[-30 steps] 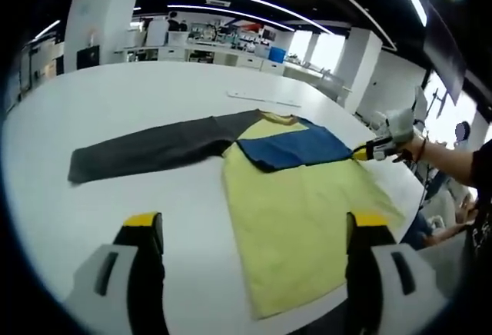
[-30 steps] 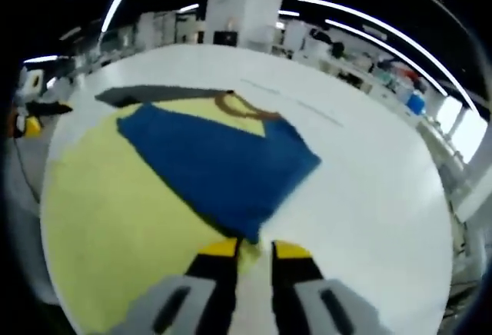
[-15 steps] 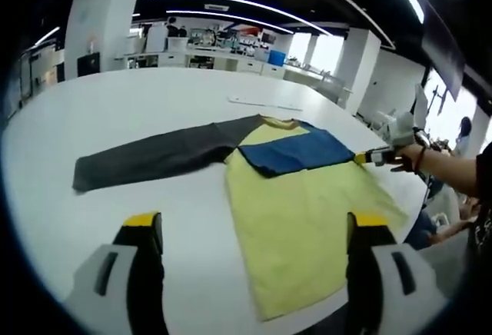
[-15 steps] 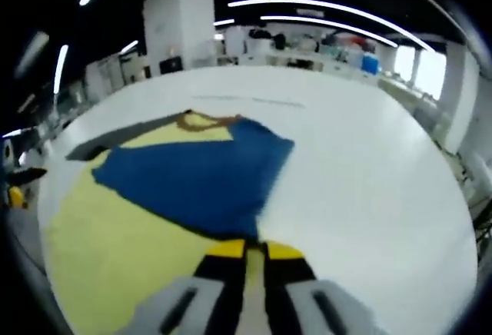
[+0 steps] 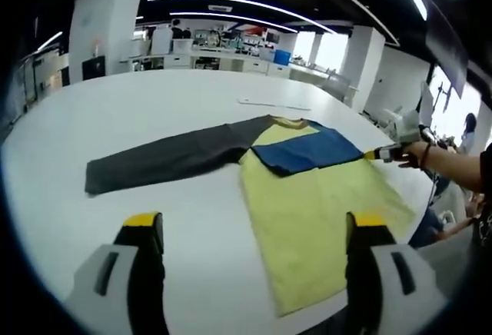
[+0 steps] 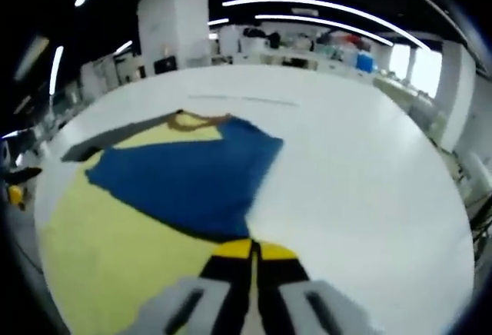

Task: Fold the garment on the visible template until the final outline fits inside the template.

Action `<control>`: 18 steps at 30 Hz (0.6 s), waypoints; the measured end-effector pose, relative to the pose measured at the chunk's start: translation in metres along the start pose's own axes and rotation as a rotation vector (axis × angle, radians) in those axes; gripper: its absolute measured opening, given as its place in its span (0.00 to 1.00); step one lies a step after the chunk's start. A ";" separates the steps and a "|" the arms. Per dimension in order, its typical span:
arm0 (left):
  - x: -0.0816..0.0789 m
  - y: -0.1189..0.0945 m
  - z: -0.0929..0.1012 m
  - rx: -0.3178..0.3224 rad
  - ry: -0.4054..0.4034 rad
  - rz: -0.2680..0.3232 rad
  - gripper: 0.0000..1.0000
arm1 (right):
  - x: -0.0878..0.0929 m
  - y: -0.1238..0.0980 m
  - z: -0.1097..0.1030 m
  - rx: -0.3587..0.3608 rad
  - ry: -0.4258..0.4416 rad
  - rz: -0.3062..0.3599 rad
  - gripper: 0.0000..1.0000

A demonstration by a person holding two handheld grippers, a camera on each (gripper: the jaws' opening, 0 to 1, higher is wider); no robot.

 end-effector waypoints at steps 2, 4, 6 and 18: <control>-0.001 0.000 -0.004 -0.005 -0.003 -0.002 0.96 | -0.001 0.004 0.007 -0.005 -0.014 -0.009 0.00; -0.003 0.000 -0.007 -0.020 -0.001 0.001 0.96 | -0.002 0.005 0.013 -0.002 -0.015 -0.012 0.00; -0.004 -0.001 -0.010 -0.030 0.000 0.002 0.96 | -0.002 0.002 0.013 0.006 -0.021 -0.010 0.00; -0.009 -0.007 -0.042 -0.103 -0.006 0.007 0.94 | 0.000 0.001 0.026 0.009 0.018 -0.013 0.00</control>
Point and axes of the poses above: the point that each gripper's makers call its tool centre point, and the gripper's own axes: y roughly forward along the fingers, z roughly to its right, x roughly out of its underside, the point moved 6 cm from there along -y, roughly backward along the fingers, and after that the axes turned 6 degrees about z, right-handed, at the moved point
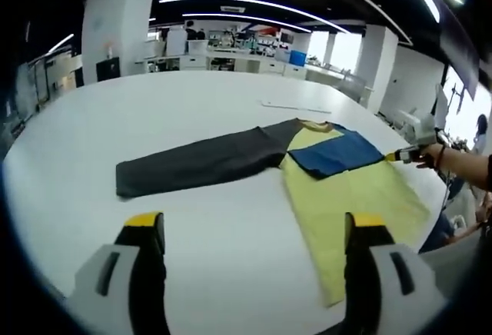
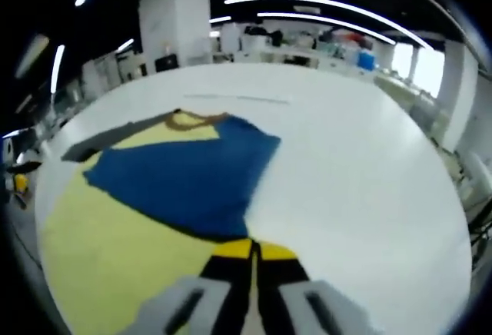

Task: Fold the garment on the visible template until the final outline fits inside the template.

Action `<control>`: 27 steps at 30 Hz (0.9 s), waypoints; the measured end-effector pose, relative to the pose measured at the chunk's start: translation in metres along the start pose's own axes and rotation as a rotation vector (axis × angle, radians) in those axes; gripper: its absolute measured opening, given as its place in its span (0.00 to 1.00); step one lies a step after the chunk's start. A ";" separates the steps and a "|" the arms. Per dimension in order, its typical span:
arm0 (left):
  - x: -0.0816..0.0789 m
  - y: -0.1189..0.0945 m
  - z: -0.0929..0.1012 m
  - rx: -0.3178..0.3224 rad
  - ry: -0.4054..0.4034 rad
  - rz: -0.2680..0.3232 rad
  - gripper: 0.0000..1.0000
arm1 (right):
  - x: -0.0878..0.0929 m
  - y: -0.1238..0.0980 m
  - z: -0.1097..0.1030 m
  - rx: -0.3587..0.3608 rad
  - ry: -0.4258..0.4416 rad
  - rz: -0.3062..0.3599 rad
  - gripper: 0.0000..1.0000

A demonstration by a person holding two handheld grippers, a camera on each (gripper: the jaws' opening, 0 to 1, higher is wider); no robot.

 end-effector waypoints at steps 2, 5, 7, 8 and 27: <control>-0.001 0.000 -0.006 -0.014 0.001 -0.003 0.94 | 0.000 0.001 0.004 0.005 0.003 -0.003 0.00; -0.003 0.000 -0.013 -0.031 0.004 -0.001 0.94 | 0.000 -0.003 0.001 0.014 0.008 -0.015 0.00; -0.005 0.000 -0.017 -0.039 0.006 0.005 0.95 | -0.002 -0.001 0.002 0.022 0.011 -0.023 0.00; -0.006 0.001 -0.019 -0.043 0.004 0.007 0.95 | -0.002 -0.001 0.003 0.027 0.009 -0.025 0.00; -0.010 0.018 -0.045 -0.088 -0.034 0.013 0.96 | -0.026 -0.026 -0.019 -0.127 0.075 0.089 0.76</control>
Point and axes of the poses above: the point that each gripper's makers call its tool centre point, and the gripper's own axes: y roughly forward along the fingers, z roughly to its right, x roughly out of its underside, the point moved 6 cm from there along -y, roughly backward along the fingers, and after that the axes turned 6 degrees about z, right-handed, at the moved point
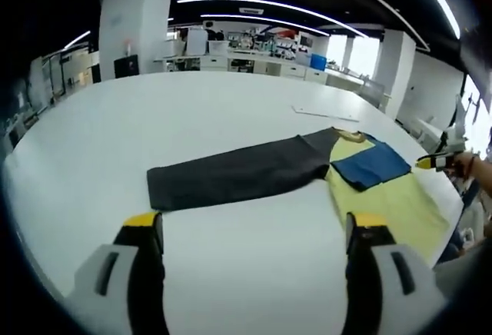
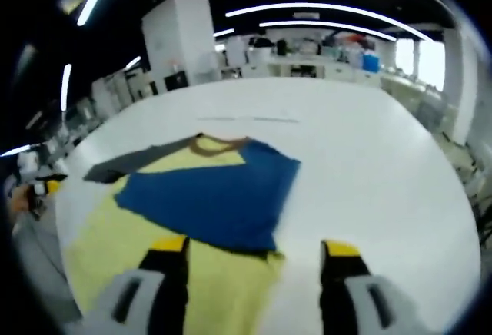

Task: Fold the garment on the visible template until the final outline fits inside the template.

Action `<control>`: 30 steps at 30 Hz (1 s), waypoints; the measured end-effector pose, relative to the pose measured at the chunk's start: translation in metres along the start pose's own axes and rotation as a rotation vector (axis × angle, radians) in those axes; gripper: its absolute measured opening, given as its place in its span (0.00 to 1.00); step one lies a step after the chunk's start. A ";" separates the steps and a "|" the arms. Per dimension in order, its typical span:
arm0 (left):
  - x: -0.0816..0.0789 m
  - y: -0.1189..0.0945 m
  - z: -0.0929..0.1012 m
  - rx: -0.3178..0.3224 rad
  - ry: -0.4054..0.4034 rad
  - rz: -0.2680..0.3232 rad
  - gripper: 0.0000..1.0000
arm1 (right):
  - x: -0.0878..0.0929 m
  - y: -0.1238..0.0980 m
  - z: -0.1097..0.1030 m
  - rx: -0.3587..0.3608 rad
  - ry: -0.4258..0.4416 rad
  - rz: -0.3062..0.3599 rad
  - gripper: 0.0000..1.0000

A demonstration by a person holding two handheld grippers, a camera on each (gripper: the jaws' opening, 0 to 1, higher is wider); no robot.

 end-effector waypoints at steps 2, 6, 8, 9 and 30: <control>0.001 0.002 -0.001 -0.007 0.009 -0.012 0.96 | -0.001 -0.003 -0.005 -0.025 0.019 0.009 0.84; 0.002 0.008 -0.008 -0.019 0.004 -0.015 0.96 | -0.005 -0.010 -0.015 -0.067 0.051 0.033 0.93; 0.002 0.010 -0.012 -0.030 0.004 -0.013 0.95 | -0.008 -0.017 -0.021 -0.083 0.053 0.052 0.97; 0.001 0.012 -0.015 -0.036 0.004 -0.009 0.95 | -0.010 -0.020 -0.024 -0.088 0.041 0.056 0.99; 0.008 0.041 -0.084 -0.253 -0.096 0.048 0.78 | -0.010 -0.069 -0.056 -0.190 -0.044 0.106 0.96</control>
Point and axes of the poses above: the point that each gripper's makers call its tool centre point, and the gripper's own axes: y roughly forward along the fingers, z roughly to its right, x roughly out of its underside, the point moved 6 cm from there along -y, roughly backward along the fingers, and after that the axes turned 6 degrees about z, right-handed, at the moved point
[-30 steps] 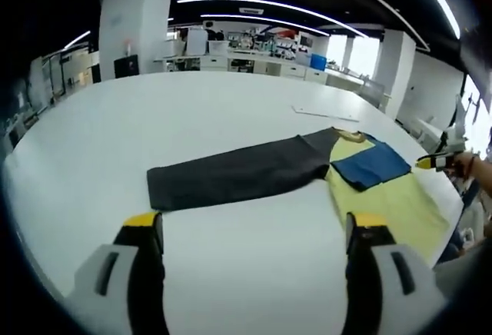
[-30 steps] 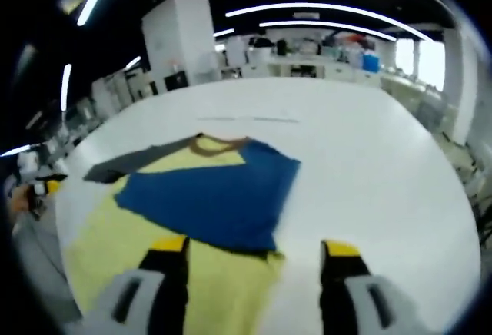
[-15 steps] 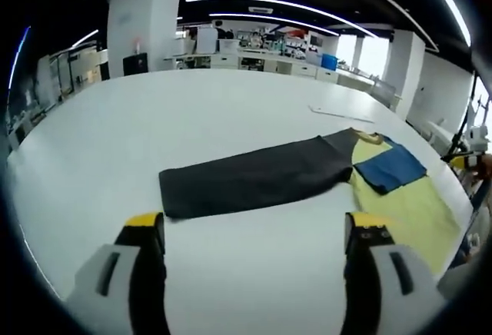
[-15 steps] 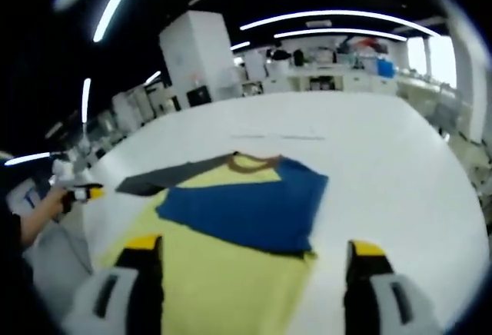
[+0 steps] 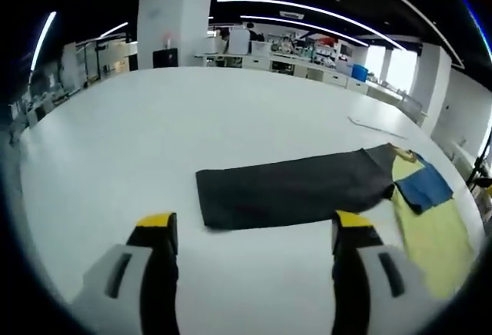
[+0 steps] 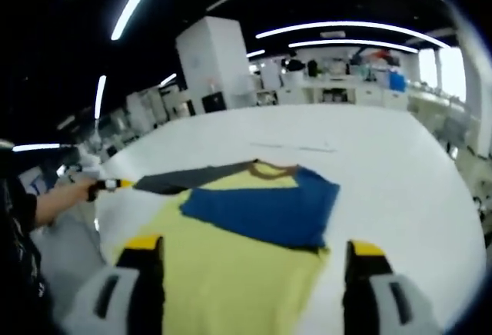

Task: Fold the garment on the visible template until the final outline fits inside the template.

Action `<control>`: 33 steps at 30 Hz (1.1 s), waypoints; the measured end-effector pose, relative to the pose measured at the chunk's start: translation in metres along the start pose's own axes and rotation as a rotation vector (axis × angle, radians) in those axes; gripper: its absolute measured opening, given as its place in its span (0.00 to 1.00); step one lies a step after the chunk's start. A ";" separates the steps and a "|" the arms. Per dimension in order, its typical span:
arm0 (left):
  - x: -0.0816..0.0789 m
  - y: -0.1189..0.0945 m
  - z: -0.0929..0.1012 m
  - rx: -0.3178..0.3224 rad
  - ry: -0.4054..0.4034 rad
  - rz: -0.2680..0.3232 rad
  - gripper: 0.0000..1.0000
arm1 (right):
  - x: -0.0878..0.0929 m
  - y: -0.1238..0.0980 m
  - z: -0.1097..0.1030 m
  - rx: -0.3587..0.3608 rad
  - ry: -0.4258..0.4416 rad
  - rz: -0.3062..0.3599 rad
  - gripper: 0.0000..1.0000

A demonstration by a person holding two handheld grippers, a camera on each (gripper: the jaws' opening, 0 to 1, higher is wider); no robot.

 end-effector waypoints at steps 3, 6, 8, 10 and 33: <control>0.006 0.004 -0.006 -0.024 -0.002 -0.031 0.72 | 0.004 -0.003 -0.006 0.000 -0.026 -0.015 0.96; 0.007 0.006 -0.012 -0.041 -0.003 -0.019 0.65 | 0.009 -0.006 -0.005 0.016 -0.040 -0.026 0.95; 0.008 0.009 -0.015 -0.045 -0.024 -0.015 0.61 | 0.011 -0.009 -0.007 0.018 -0.037 -0.024 0.94; 0.008 0.012 -0.016 -0.061 -0.045 -0.020 0.58 | 0.013 -0.011 -0.009 0.009 -0.043 -0.021 0.93; 0.020 0.019 -0.022 -0.164 -0.027 -0.023 0.10 | 0.021 -0.018 -0.026 -0.034 -0.122 -0.042 0.93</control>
Point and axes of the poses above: the point that each gripper's makers call its tool centre point, and the gripper's own axes: y roughly forward along the fingers, z roughly to its right, x roughly out of its underside, the point moved 6 cm from there along -y, roughly backward along the fingers, and after that the axes turned 6 degrees about z, right-handed, at the moved point
